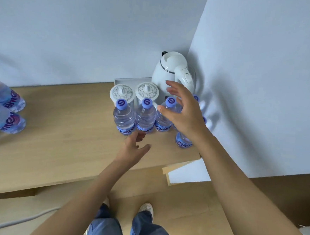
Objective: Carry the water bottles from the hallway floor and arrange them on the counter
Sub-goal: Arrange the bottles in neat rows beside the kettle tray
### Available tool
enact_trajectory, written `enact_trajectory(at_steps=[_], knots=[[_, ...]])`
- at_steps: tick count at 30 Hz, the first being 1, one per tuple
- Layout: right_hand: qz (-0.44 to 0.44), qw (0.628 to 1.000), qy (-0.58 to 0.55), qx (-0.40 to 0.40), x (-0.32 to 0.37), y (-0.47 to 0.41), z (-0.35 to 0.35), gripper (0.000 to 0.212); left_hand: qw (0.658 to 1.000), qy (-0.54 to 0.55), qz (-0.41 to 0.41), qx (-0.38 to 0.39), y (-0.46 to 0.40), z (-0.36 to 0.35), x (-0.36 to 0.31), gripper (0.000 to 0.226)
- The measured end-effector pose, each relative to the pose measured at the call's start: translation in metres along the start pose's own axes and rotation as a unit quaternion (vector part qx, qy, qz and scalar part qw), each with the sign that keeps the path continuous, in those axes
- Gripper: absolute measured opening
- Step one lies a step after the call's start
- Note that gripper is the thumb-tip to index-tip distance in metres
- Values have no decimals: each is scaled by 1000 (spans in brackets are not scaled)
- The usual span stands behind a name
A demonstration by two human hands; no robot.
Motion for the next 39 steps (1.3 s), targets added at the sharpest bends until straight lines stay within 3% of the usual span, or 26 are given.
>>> enact_trajectory(at_steps=[7,19,25,32,39], knots=[[20,993,-46,108,49,3,-103,58,990,43,43,-124,1,112,27,34],[56,964,-57,252,126,46,-315,60,933,116,143,-309,22,310,118,43],[39,961,-42,272,141,50,-399,60,922,132,151,-330,3,367,150,42],[13,963,-28,268,141,47,-463,62,935,116,149,-301,-20,389,180,42],[-26,963,-41,264,139,41,-498,39,945,93,152,-273,-29,395,199,43]])
Point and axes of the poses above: each hand's wrist, its own y-axis away from the middle knuckle, its own z-axis out of the back of the hand, x = y × z, the point moved 4 cm from there along -y, towards the middle knuckle, and after that the axes turned 12 degrees about -x, right-handed, at the moved point
